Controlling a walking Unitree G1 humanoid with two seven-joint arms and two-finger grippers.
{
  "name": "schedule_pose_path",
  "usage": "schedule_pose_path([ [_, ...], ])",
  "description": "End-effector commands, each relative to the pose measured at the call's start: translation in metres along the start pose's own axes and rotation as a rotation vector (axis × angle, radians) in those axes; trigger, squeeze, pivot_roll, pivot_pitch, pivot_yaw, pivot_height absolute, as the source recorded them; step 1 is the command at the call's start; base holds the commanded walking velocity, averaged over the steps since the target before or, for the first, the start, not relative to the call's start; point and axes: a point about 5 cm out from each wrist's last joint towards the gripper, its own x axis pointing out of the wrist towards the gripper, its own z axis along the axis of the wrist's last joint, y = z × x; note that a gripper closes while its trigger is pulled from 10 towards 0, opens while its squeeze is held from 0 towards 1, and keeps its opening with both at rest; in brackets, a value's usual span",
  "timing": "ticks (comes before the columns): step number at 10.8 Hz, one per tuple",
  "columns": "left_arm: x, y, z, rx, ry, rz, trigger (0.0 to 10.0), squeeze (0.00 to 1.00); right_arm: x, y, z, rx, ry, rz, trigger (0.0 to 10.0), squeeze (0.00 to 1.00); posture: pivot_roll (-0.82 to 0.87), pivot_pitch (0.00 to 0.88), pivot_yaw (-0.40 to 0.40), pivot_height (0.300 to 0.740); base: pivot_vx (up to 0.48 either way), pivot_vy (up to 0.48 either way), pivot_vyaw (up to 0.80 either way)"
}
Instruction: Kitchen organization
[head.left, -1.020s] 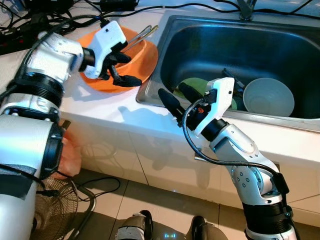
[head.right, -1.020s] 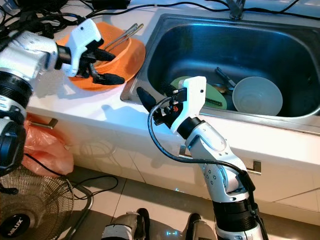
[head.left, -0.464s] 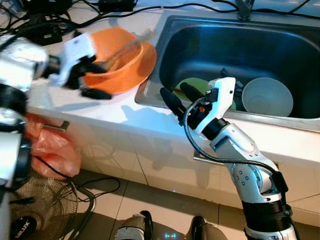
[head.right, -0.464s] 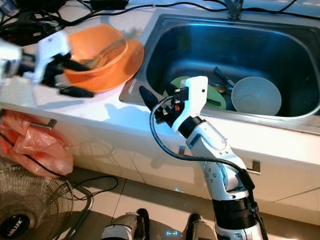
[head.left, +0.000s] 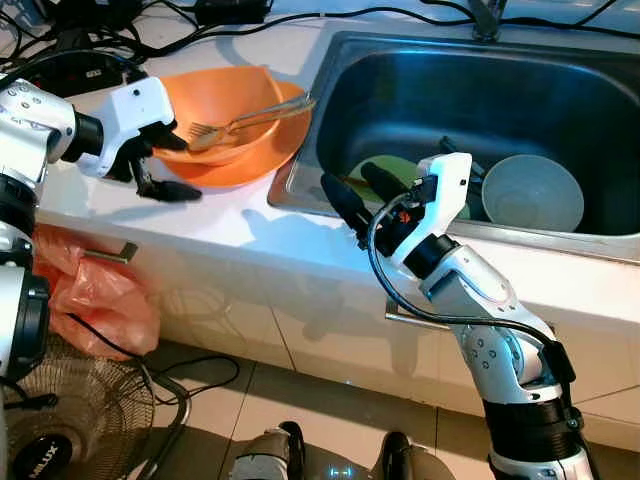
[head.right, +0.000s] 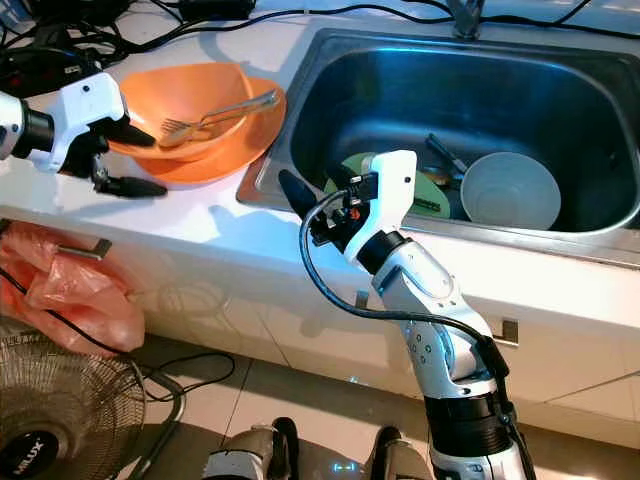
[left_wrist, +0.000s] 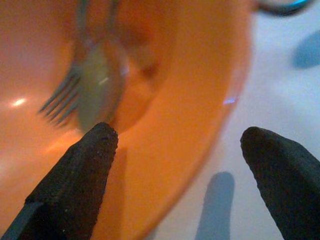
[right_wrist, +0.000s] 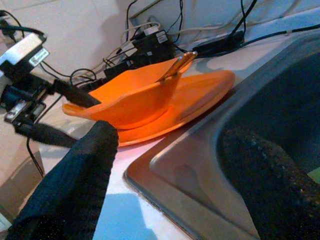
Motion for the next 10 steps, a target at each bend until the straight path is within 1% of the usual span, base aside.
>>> schedule_pose_path([
  [1,-0.008,0.009,0.0,0.006,0.023,0.1,10.0,0.0,0.003,0.002,0.002,-0.004,-0.007,0.013,10.0,0.0,0.14,0.185,0.098,0.74,0.0,0.0,0.0],
  [2,-0.009,0.015,-0.003,0.025,0.071,0.226,10.0,0.0,0.002,0.002,0.002,-0.006,-0.007,0.012,10.0,0.0,0.14,0.185,0.098,0.74,0.0,0.0,0.0],
  [3,-0.01,0.02,-0.005,0.04,0.096,0.333,10.0,0.0,0.002,0.001,0.003,-0.005,-0.007,0.011,10.0,0.0,0.14,0.185,0.097,0.74,0.0,0.0,0.0],
  [4,-0.01,0.024,-0.004,0.056,0.1,0.436,10.0,0.0,0.002,0.001,0.003,-0.006,-0.007,0.01,10.0,0.0,0.14,0.185,0.097,0.74,0.0,0.0,0.0],
  [5,-0.01,0.028,-0.003,0.047,0.084,0.539,10.0,0.0,0.002,0.001,0.003,-0.007,-0.007,0.01,10.0,0.0,0.14,0.185,0.097,0.74,0.0,0.0,0.0],
  [6,-0.009,0.031,-0.002,0.026,0.062,0.601,10.0,0.0,0.002,0.001,0.003,-0.008,-0.007,0.01,10.0,0.0,0.13,0.186,0.095,0.74,0.0,0.0,0.0],
  [7,-0.009,0.033,-0.001,0.021,0.043,0.674,10.0,0.0,0.003,0.001,0.003,-0.009,-0.006,0.01,10.0,0.0,0.13,0.186,0.093,0.74,0.0,0.0,0.0],
  [9,-0.003,0.031,-0.002,-0.001,0.032,0.69,10.0,0.0,0.003,0.001,0.003,-0.009,-0.007,0.011,10.0,0.0,0.13,0.187,0.093,0.74,0.0,0.0,0.0],
  [10,0.005,0.028,0.0,0.005,0.019,0.688,10.0,0.0,0.003,0.001,0.004,-0.009,-0.008,0.009,10.0,0.0,0.13,0.187,0.093,0.74,0.0,0.0,0.0],
])
